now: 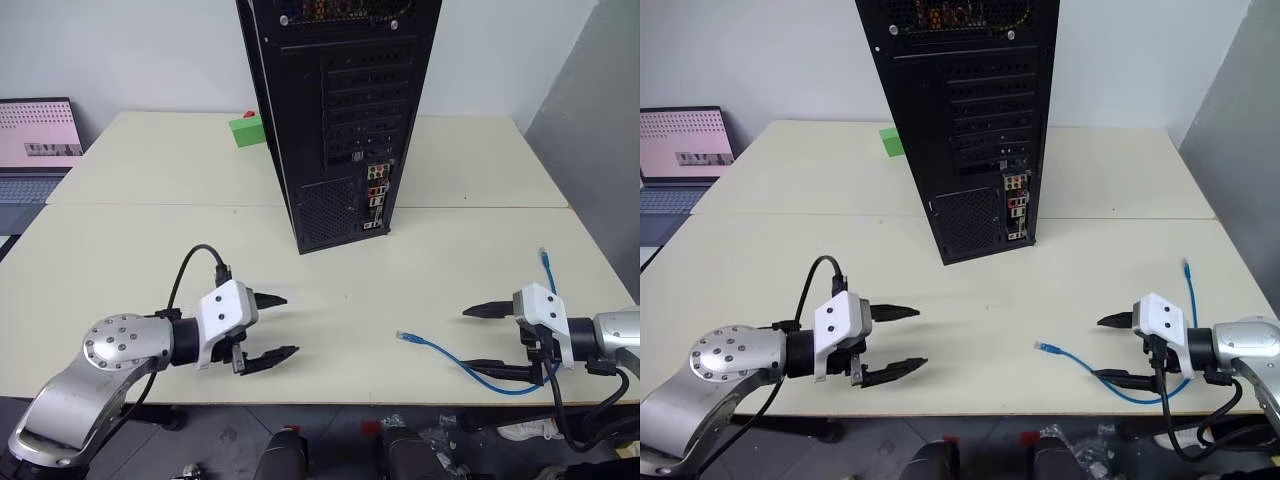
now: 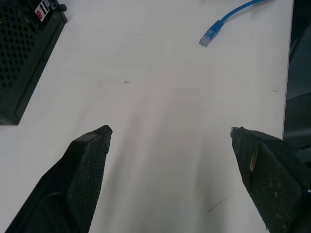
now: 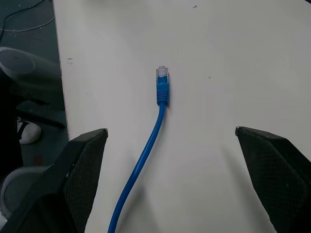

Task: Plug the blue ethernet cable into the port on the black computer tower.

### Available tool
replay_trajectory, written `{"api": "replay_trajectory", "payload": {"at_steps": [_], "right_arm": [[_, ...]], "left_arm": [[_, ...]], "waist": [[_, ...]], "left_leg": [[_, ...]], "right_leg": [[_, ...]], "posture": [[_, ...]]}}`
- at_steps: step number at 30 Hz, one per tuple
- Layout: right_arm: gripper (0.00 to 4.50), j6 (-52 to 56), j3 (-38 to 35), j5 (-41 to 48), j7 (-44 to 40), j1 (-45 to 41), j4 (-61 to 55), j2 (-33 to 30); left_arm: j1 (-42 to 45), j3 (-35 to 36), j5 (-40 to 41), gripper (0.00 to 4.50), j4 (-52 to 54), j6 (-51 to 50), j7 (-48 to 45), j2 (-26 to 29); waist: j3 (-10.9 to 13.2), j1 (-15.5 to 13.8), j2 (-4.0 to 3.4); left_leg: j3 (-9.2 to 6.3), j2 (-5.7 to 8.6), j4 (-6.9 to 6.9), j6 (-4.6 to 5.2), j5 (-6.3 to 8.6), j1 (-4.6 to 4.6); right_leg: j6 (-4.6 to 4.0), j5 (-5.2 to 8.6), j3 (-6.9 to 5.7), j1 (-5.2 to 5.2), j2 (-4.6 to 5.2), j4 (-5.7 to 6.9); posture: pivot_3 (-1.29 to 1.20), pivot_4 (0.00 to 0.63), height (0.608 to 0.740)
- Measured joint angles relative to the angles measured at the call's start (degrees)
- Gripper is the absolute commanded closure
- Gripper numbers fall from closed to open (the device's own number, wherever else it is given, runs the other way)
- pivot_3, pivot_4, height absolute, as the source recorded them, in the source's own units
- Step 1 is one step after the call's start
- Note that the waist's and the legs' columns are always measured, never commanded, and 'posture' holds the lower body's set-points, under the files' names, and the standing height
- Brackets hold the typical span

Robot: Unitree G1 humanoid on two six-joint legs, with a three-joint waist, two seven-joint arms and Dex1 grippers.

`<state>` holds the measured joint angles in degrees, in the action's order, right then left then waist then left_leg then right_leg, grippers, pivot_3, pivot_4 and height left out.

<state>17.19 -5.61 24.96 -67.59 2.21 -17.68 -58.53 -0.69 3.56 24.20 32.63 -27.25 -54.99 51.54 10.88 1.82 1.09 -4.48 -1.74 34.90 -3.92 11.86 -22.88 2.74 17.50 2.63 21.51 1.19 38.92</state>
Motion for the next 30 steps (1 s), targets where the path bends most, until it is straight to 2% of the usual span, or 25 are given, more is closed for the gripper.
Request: {"api": "replay_trajectory", "payload": {"at_steps": [13,17,30], "right_arm": [[0.04,0.1,-0.1,-0.9,1.1,-0.5,0.0,1.0],[0.04,1.4,0.3,-1.3,4.6,-0.7,-1.4,3.9],[0.04,3.2,11.2,-10.2,12.6,-4.7,-1.9,11.8]], "left_arm": [[0.0,-1.3,-0.1,0.30,0.1,0.0,-0.3,-0.1],[1.1,-3.2,-0.3,0.30,0.6,-0.1,0.3,-0.6],[4.4,-8.4,-1.4,0.30,1.8,-0.1,0.5,-1.3]], "waist": [[0.0,0.0,0.00],[0.0,0.0,0.01],[0.0,0.0,0.01]], "left_leg": [[0.00,0.00,0.00,0.00,0.00,0.00],[-0.01,0.00,0.01,0.00,0.00,0.00],[-0.01,0.00,0.03,0.00,0.00,0.00]], "right_leg": [[-0.01,0.00,0.00,0.00,0.00,0.00],[-0.01,0.00,0.01,-0.01,0.00,0.01],[-0.06,-0.04,0.00,0.00,-0.01,0.04]], "posture": [[0.00,0.150,0.740],[0.00,0.150,0.740],[0.00,0.150,0.740]]}}
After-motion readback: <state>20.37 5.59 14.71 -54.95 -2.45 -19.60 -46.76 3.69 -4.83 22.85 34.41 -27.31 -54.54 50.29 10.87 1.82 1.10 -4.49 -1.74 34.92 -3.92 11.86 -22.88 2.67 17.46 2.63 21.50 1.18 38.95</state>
